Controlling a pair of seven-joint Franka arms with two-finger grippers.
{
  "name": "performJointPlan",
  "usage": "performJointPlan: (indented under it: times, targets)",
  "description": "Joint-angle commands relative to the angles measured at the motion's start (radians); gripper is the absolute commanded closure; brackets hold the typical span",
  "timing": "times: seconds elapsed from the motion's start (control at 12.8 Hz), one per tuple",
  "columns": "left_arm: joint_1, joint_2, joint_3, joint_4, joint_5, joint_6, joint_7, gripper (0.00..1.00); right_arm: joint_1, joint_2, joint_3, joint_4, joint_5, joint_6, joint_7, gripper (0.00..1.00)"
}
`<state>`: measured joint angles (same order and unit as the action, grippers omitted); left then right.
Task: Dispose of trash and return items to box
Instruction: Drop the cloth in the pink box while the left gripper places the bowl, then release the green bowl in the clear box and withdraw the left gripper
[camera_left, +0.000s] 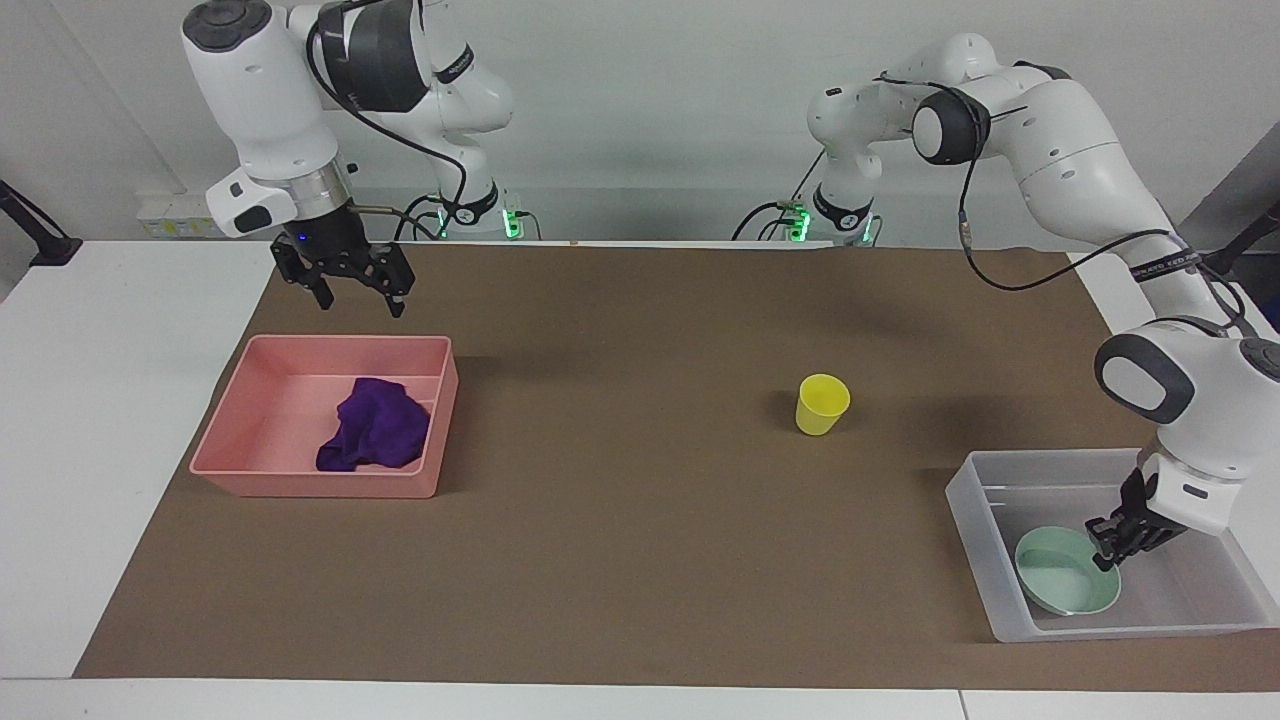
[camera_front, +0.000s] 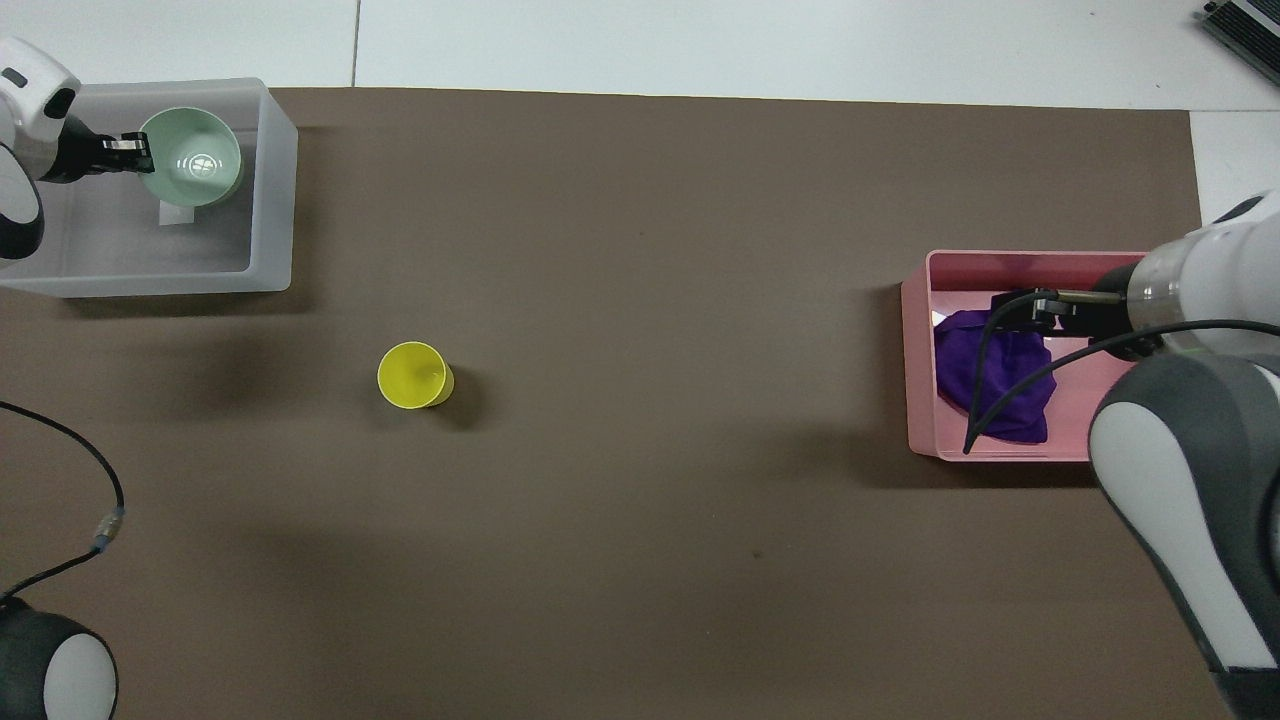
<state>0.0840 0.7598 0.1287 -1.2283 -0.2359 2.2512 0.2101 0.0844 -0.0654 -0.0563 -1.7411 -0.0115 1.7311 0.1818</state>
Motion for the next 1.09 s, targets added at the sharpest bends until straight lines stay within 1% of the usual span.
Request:
performJointPlan:
  times: [0.0,0.08,0.16,0.31,0.47,0.78,1.02]
  targets:
    - [-0.01,-0.028,0.005,-0.022,-0.003,-0.005,0.014,0.11,-0.012,0.018,0.007,0.104,0.001,-0.12,-0.03,0.0]
    - [-0.018,-0.048,0.005,-0.025,-0.002,-0.005,0.02,0.0,-0.012,0.029,0.006,0.142,-0.001,-0.161,-0.056,0.0]
    - [-0.021,-0.078,0.006,-0.043,-0.002,-0.007,0.05,0.0,-0.014,0.036,0.006,0.153,-0.001,-0.171,-0.092,0.0]
    - [-0.038,-0.173,0.008,-0.133,-0.002,-0.005,0.136,0.0,-0.02,0.023,0.006,0.126,0.001,-0.173,-0.101,0.0]
    - [-0.065,-0.281,0.008,-0.239,-0.002,-0.005,0.141,0.0,-0.028,0.021,0.001,0.123,0.013,-0.171,-0.102,0.0]
    - [-0.122,-0.517,0.005,-0.492,0.026,-0.022,0.135,0.0,-0.035,0.021,-0.007,0.121,0.013,-0.176,-0.113,0.0]
    - [-0.154,-0.644,-0.012,-0.644,0.052,-0.067,0.115,0.0,-0.038,0.024,-0.007,0.15,-0.002,-0.183,-0.18,0.0]
